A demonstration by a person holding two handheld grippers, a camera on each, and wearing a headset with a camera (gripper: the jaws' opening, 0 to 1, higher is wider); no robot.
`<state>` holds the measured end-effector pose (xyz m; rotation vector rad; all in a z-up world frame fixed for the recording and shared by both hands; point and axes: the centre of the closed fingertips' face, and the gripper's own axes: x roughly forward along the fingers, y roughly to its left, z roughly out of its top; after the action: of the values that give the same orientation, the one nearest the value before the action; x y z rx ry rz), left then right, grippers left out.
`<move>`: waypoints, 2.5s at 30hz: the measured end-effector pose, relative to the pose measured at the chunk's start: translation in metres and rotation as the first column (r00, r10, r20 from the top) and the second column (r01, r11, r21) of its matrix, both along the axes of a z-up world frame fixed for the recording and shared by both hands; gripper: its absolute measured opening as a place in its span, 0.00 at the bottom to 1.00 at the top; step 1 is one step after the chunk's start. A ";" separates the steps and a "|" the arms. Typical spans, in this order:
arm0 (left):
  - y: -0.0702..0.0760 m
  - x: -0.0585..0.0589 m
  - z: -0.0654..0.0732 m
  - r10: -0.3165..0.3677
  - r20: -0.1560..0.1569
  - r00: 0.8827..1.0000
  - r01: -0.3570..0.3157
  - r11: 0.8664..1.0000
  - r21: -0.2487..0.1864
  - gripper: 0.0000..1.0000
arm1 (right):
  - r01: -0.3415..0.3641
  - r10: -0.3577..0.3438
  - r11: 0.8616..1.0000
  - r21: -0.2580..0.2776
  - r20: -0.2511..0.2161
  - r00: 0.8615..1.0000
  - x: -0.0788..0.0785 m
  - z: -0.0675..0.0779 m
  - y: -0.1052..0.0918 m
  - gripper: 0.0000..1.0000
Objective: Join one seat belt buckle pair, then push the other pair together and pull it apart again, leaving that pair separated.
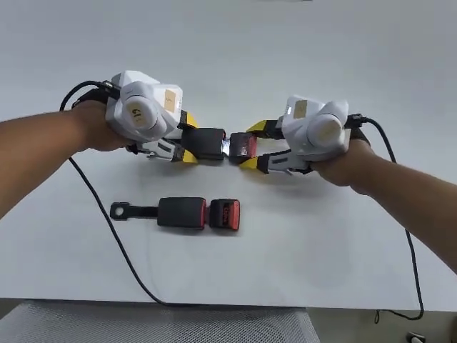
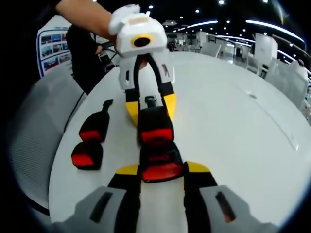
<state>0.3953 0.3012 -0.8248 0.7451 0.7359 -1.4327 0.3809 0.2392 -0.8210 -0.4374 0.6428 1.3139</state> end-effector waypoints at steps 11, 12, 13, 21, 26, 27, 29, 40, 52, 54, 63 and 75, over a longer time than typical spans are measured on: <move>-0.001 0.001 -0.001 -0.010 0.002 1.000 0.010 1.000 0.000 0.33 | 0.051 -0.051 0.998 -0.045 -0.001 0.999 0.004 -0.002 0.003 0.32; -0.001 0.001 -0.001 -0.010 0.002 1.000 0.010 1.000 0.000 0.33 | 0.053 -0.053 0.997 -0.051 -0.002 0.999 0.005 -0.002 0.003 0.32; -0.001 0.001 -0.001 -0.010 0.002 1.000 0.010 1.000 0.000 0.33 | 0.053 -0.053 0.997 -0.053 -0.001 0.999 0.005 -0.002 0.003 0.32; -0.001 0.001 -0.001 -0.004 -0.001 1.000 0.004 1.000 -0.002 0.33 | 0.065 -0.065 0.995 -0.076 0.002 0.998 0.009 -0.007 0.002 0.33; -0.002 0.001 -0.001 -0.005 -0.001 1.000 0.005 1.000 -0.001 0.33 | 0.069 -0.069 0.994 -0.087 0.002 0.998 0.010 -0.007 0.002 0.33; -0.002 0.001 0.000 -0.005 -0.001 1.000 0.005 1.000 -0.001 0.33 | 0.067 -0.067 0.994 -0.089 0.003 0.998 0.011 -0.007 0.002 0.33; -0.002 0.001 0.000 -0.005 -0.001 1.000 0.005 1.000 -0.001 0.33 | 0.066 -0.066 0.993 -0.095 0.003 0.998 0.011 -0.008 0.001 0.33; -0.003 0.000 0.000 -0.012 0.000 1.000 0.012 1.000 0.009 0.33 | 0.060 -0.060 0.990 -0.126 0.006 0.998 0.013 -0.010 0.001 0.33; -0.002 0.000 0.000 -0.025 -0.005 1.000 0.025 0.999 0.030 0.33 | 0.054 -0.053 0.984 -0.170 0.010 0.999 0.013 -0.010 0.001 0.34; -0.002 0.000 0.000 -0.022 -0.005 1.000 0.022 0.999 0.031 0.34 | 0.057 -0.056 0.984 -0.172 0.009 0.998 0.012 -0.010 0.000 0.34; -0.001 0.000 0.000 -0.009 -0.010 1.000 0.009 1.000 0.024 0.34 | 0.062 -0.063 0.981 -0.185 0.001 0.998 0.010 -0.011 -0.018 0.34; -0.001 0.000 0.000 0.003 -0.014 1.000 -0.003 1.000 0.030 0.34 | 0.036 -0.035 0.987 -0.155 0.009 0.999 0.010 -0.010 -0.037 0.35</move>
<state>0.3953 0.2999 -0.8250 0.7570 0.7704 -1.4284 0.3911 0.2019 -0.8308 -0.5543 0.7472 1.2332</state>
